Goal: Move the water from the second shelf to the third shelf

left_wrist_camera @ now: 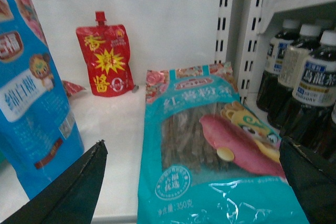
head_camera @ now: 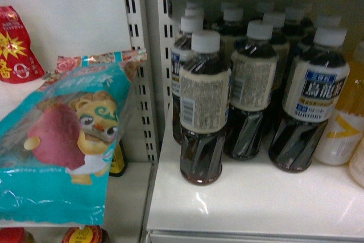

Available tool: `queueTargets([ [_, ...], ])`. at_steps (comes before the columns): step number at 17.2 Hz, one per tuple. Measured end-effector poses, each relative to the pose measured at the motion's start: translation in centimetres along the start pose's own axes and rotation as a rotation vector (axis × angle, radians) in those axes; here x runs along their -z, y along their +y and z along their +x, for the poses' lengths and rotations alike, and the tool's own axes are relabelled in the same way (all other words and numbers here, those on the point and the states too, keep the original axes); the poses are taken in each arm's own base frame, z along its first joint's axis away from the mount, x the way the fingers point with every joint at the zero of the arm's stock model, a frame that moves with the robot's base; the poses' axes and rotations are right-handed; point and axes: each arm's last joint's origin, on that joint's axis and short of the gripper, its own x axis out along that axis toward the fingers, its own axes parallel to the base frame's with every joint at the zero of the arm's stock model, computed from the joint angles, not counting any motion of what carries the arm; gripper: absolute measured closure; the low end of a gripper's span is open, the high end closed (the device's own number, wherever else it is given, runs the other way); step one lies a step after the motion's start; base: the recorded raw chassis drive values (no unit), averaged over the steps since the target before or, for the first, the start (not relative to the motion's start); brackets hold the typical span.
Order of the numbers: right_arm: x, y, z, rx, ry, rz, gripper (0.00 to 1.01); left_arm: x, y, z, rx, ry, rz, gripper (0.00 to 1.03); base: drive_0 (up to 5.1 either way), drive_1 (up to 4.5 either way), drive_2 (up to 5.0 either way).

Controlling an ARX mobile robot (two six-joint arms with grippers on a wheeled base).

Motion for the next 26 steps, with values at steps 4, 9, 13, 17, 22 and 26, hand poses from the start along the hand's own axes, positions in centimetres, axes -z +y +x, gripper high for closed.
queueTargets([
  [4,0.04,0.0,0.0,-0.001,0.004,-0.001,0.03,0.04,0.0,0.0,-0.001,0.004,0.0,0.05,0.0,0.0,0.0],
  [9,0.03,0.0,0.0,0.0,0.003,-0.001,0.03,0.03,0.0,0.0,0.0,0.003,0.0,0.05,0.0,0.0,0.0],
  [13,0.02,0.0,0.0,0.0,0.002,-0.001,0.03,0.02,0.0,0.0,0.0,0.002,0.0,0.05,0.0,0.0,0.0],
  [17,0.02,0.0,0.0,-0.001,0.002,-0.001,0.03,0.02,0.0,0.0,0.0,0.002,0.0,0.05,0.0,0.0,0.0],
  [22,0.02,0.0,0.0,0.0,0.002,-0.001,0.03,0.02,0.0,0.0,0.0,0.002,0.0,0.05,0.0,0.0,0.0],
  [26,0.02,0.0,0.0,0.0,0.002,-0.001,0.03,0.02,0.0,0.0,0.0,0.002,0.0,0.05,0.0,0.0,0.0],
])
